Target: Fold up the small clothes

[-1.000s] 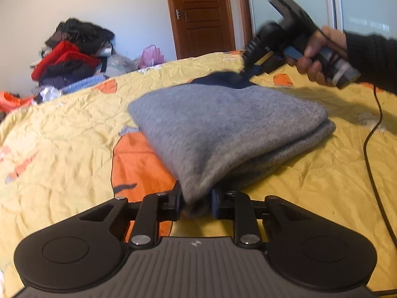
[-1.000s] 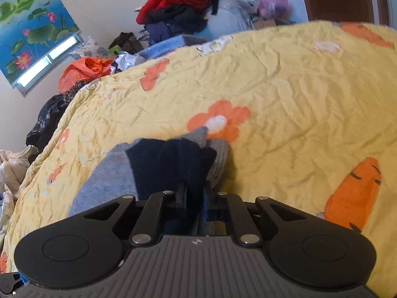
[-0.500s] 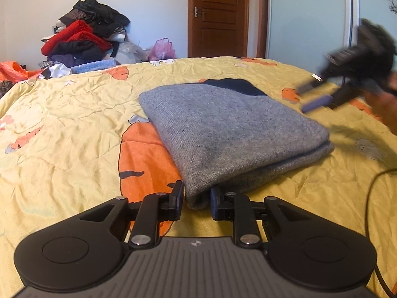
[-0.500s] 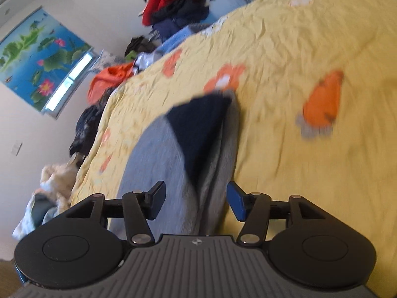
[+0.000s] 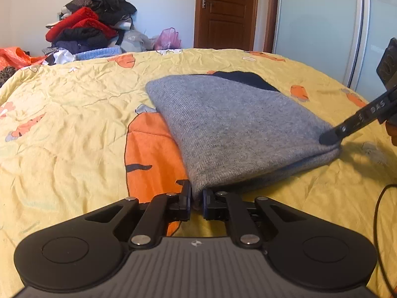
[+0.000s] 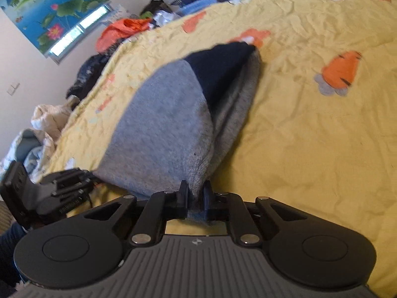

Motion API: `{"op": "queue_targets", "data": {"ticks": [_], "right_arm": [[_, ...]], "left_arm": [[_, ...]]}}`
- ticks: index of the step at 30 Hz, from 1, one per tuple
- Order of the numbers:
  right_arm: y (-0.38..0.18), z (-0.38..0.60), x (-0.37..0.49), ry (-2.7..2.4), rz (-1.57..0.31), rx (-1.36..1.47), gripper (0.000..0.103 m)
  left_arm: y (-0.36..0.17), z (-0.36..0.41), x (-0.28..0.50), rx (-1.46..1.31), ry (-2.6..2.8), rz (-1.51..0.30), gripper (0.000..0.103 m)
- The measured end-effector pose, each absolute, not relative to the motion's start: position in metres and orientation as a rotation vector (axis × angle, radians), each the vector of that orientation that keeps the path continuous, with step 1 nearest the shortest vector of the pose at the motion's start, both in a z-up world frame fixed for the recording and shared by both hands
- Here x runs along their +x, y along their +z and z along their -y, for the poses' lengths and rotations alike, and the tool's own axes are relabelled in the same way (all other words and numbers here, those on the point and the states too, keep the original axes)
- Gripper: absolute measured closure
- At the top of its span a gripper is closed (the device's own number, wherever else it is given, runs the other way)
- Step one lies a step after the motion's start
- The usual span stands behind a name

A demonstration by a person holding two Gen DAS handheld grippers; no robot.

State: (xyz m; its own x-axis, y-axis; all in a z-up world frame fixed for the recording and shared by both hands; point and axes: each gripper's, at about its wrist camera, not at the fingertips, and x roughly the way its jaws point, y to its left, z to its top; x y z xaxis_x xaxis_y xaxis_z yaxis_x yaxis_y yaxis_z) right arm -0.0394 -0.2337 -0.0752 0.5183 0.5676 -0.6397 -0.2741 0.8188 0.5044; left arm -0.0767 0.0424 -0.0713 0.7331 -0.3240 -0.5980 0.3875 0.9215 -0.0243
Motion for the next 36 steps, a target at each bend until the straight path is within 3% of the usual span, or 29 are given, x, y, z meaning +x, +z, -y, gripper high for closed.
{"op": "queue_targets", "data": {"ticks": [3,7,11,12,14,19,21,23,25,28,29,30,33,36], "right_arm": [[-0.084,0.231,-0.038,0.517,-0.895,0.384,0.083],[-0.070,0.240,-0.046,0.518,-0.863,0.463,0.052],[-0.039,0.251,-0.047,0.487,-0.693,0.515,0.038],[-0.032,0.247,-0.040,0.484,-0.650,0.529,0.034],[-0.021,0.232,-0.018,0.467,-0.594,0.526,0.016],[-0.034,0.179,0.059,0.422,-0.669,0.387,0.017],[-0.060,0.170,0.084,0.364,-0.776,0.291,0.028],[-0.066,0.180,0.081,0.383,-0.717,0.301,0.032],[-0.058,0.192,0.071,0.386,-0.724,0.356,0.030],[-0.053,0.224,0.037,0.406,-0.661,0.505,0.014],[-0.057,0.236,0.030,0.409,-0.683,0.554,0.015],[-0.063,0.244,0.026,0.416,-0.723,0.601,0.016],[-0.089,0.254,0.021,0.401,-0.838,0.636,0.039],[-0.098,0.248,0.010,0.479,-0.873,0.695,0.039]], "left_arm": [[-0.067,-0.043,-0.081,0.098,-0.416,-0.635,0.095],[-0.050,-0.063,-0.100,0.042,-0.504,-0.645,0.093],[-0.018,-0.059,-0.102,-0.048,-0.550,-0.529,0.088],[-0.014,-0.048,-0.095,-0.023,-0.527,-0.507,0.082],[-0.018,-0.024,-0.073,0.045,-0.468,-0.486,0.039],[-0.061,0.015,-0.022,0.172,-0.401,-0.616,0.034],[-0.069,0.006,-0.022,0.142,-0.403,-0.607,0.033],[-0.060,-0.011,-0.023,0.047,-0.413,-0.635,0.034],[-0.051,-0.036,-0.029,-0.082,-0.411,-0.607,0.033],[-0.053,-0.073,-0.014,-0.296,-0.404,-0.695,0.029],[-0.058,-0.081,-0.006,-0.365,-0.416,-0.738,0.029],[-0.063,-0.086,0.003,-0.421,-0.431,-0.787,0.029],[-0.068,-0.080,0.020,-0.481,-0.510,-0.836,0.030],[-0.066,-0.064,0.026,-0.465,-0.539,-0.870,0.031]]}}
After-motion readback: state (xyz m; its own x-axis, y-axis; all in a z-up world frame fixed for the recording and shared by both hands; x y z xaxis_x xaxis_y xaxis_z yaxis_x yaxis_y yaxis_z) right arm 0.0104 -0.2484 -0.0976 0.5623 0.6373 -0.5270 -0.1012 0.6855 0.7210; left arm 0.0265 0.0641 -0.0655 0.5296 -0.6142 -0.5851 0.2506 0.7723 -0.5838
